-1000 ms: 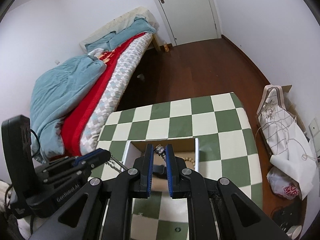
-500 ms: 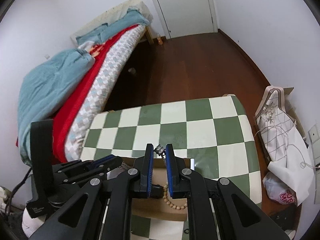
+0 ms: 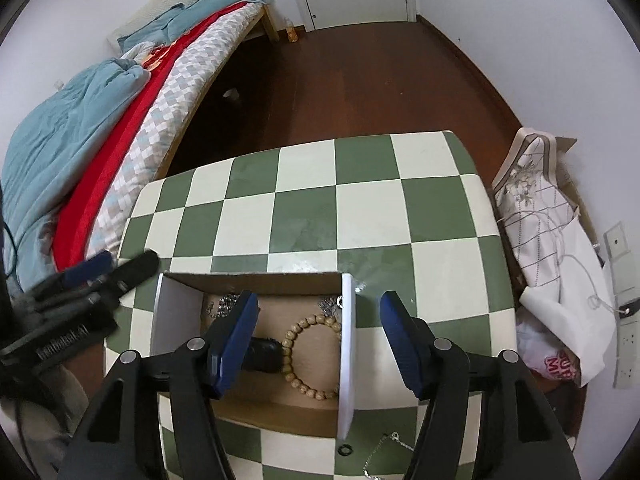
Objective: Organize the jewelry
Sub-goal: 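Lower the chains into the box and open both grippers, then lift both grippers away from the box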
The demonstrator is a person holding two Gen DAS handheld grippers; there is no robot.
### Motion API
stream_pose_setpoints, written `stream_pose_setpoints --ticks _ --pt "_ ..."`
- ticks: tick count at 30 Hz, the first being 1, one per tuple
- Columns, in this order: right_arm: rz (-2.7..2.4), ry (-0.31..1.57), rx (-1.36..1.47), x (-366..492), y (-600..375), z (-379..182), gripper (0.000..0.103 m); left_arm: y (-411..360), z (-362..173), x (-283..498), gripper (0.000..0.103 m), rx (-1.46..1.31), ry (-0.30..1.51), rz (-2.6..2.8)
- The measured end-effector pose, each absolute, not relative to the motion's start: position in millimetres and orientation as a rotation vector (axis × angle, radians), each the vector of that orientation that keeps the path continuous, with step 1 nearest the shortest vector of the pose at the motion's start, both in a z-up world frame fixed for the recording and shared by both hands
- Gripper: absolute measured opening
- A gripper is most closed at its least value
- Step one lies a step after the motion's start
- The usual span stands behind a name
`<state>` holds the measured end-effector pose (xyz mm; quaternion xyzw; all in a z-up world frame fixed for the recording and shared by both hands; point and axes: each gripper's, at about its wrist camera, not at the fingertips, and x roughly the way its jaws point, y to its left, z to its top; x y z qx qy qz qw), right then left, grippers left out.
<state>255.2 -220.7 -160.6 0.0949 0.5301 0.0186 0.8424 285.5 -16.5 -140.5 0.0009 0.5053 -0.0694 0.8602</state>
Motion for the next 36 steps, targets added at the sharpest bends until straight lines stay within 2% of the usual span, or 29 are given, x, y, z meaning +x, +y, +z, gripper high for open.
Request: stream_pose_setpoints --ticks 1,3,9,20,36 --pt "0.030 1.124 0.186 253 -220 -161 0.072 -13 -139 282 0.103 0.015 1.050 -0.123" --pt "-0.007 1.128 0.130 245 -217 -162 0.091 -9 -139 275 0.103 0.029 1.033 -0.089" --pt "-0.067 1.155 0.014 217 -205 -175 0.103 -2 -145 246 0.103 0.080 1.007 -0.022" --pt "-0.085 1.136 0.008 174 -195 -168 0.103 4 -143 197 0.103 0.068 1.003 0.003" --pt "-0.080 0.921 0.000 101 -176 -76 0.103 15 -68 118 0.103 0.051 0.837 0.000"
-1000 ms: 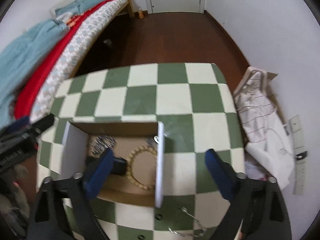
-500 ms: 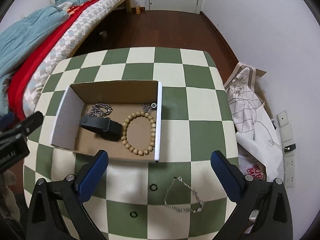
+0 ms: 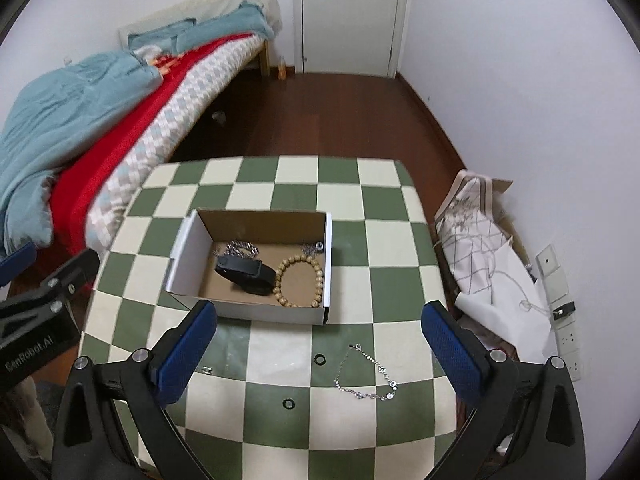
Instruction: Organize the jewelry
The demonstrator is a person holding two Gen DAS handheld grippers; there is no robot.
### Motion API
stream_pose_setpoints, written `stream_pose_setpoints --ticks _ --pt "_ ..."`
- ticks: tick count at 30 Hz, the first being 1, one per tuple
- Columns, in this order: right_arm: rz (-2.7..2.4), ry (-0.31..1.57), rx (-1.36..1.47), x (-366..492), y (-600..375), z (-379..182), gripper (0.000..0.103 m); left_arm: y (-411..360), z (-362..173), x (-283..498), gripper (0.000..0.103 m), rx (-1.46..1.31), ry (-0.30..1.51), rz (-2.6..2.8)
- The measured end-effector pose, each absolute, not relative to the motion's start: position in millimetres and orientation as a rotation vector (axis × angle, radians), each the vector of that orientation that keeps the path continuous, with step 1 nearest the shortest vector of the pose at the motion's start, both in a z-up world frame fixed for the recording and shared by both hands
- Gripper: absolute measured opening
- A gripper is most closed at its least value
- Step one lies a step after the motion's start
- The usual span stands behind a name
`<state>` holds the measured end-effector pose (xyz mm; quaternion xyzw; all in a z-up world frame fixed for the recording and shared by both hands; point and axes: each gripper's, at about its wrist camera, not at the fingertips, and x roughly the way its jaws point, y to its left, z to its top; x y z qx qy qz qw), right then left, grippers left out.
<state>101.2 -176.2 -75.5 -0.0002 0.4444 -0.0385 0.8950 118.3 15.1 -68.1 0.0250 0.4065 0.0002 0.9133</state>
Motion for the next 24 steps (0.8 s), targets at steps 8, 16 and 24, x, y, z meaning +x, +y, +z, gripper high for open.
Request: stream_pose_setpoints --ticks 8,16,24 --pt "-0.069 0.865 0.011 72 -171 -49 0.103 19 -52 91 0.103 0.056 0.805 0.009" --pt "-0.081 0.908 0.116 53 -198 -77 0.103 29 -90 80 0.103 0.085 0.842 0.092" --pt "-0.095 1.057 0.305 47 -247 -170 0.056 22 -166 89 0.103 0.197 0.959 0.167"
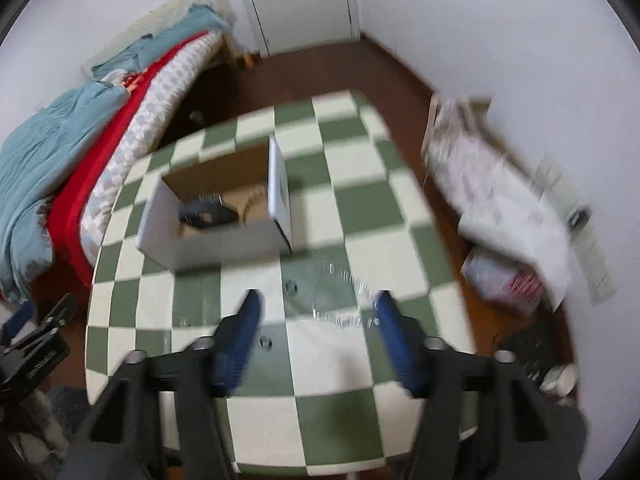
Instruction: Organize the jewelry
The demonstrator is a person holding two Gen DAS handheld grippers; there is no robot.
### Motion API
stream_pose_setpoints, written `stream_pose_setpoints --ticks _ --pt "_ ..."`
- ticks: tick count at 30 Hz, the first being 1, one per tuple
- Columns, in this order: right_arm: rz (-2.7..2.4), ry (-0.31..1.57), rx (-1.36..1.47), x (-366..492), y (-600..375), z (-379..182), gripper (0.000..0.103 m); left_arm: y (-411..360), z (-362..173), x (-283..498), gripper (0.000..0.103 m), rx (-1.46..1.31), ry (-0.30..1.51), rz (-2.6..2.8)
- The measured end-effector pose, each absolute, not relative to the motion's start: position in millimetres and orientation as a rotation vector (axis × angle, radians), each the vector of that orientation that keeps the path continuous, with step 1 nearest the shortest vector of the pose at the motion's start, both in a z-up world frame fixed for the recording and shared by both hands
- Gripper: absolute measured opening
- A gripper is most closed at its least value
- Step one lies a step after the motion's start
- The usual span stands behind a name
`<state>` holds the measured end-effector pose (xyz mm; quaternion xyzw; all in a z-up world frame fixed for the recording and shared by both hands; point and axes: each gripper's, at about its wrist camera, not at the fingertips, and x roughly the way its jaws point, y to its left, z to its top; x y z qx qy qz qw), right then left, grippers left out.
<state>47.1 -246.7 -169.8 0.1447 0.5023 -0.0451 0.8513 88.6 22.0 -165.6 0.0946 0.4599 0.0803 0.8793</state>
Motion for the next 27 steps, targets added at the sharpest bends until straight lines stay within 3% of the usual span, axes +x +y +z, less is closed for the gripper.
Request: stream_pose_setpoints --ticks 13,16,17,18,27 --pt "0.000 1.168 0.131 68 -168 -264 0.054 31 -211 96 0.103 0.217 1.067 0.213" --pt "-0.016 1.149 0.049 66 -157 -266 0.034 32 -214 98 0.103 0.206 1.077 0.206" --pt "-0.016 1.143 0.037 66 -155 -266 0.019 30 -215 99 0.103 0.199 1.081 0.201" --pt "-0.010 1.141 0.038 65 -155 -267 0.013 29 -216 100 0.103 0.195 1.086 0.194" --pt "-0.058 1.109 0.157 59 -192 -252 0.013 -4 -230 108 0.102 0.123 1.144 0.058"
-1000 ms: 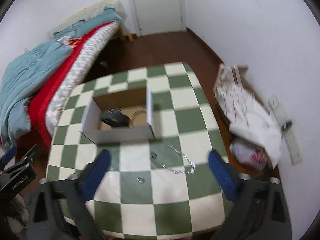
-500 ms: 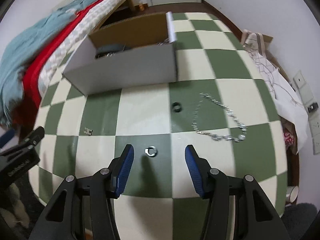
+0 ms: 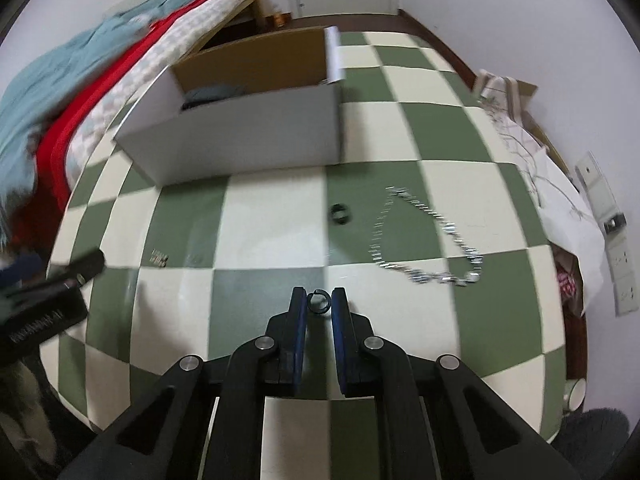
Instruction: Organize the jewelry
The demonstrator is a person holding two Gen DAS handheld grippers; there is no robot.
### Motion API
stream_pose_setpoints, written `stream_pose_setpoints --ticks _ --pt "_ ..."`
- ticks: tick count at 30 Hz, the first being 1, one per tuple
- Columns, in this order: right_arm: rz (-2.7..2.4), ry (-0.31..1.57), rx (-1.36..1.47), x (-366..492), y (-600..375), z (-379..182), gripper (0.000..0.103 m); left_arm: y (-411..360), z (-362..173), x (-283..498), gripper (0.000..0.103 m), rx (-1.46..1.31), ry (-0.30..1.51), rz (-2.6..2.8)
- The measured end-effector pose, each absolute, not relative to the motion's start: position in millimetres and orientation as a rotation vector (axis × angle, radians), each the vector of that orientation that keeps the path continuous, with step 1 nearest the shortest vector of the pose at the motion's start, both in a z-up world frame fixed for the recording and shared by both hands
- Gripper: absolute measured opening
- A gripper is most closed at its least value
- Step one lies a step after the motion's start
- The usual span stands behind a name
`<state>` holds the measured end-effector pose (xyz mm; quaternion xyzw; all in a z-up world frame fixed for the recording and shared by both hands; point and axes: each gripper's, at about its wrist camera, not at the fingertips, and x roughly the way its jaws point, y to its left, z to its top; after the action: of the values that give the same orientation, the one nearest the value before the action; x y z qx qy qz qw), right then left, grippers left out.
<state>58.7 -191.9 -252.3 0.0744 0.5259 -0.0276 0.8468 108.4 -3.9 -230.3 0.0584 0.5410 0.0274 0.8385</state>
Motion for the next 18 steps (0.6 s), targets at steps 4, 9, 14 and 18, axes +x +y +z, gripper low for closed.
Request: stream_pose_setpoints --ticks 4,9,14,18 --pt "-0.090 1.107 0.179 59 -208 -249 0.013 -23 -240 114 0.093 0.117 1.168 -0.012" --pt "-0.106 1.110 0.195 59 -218 -250 0.013 -41 -248 116 0.063 0.130 1.178 -0.076" --pt "-0.107 1.105 0.201 59 -219 -249 0.013 -47 -251 117 0.008 0.123 1.173 -0.131" --pt "-0.102 1.093 0.207 59 -219 -244 0.013 -49 -246 115 0.003 0.145 1.143 -0.133"
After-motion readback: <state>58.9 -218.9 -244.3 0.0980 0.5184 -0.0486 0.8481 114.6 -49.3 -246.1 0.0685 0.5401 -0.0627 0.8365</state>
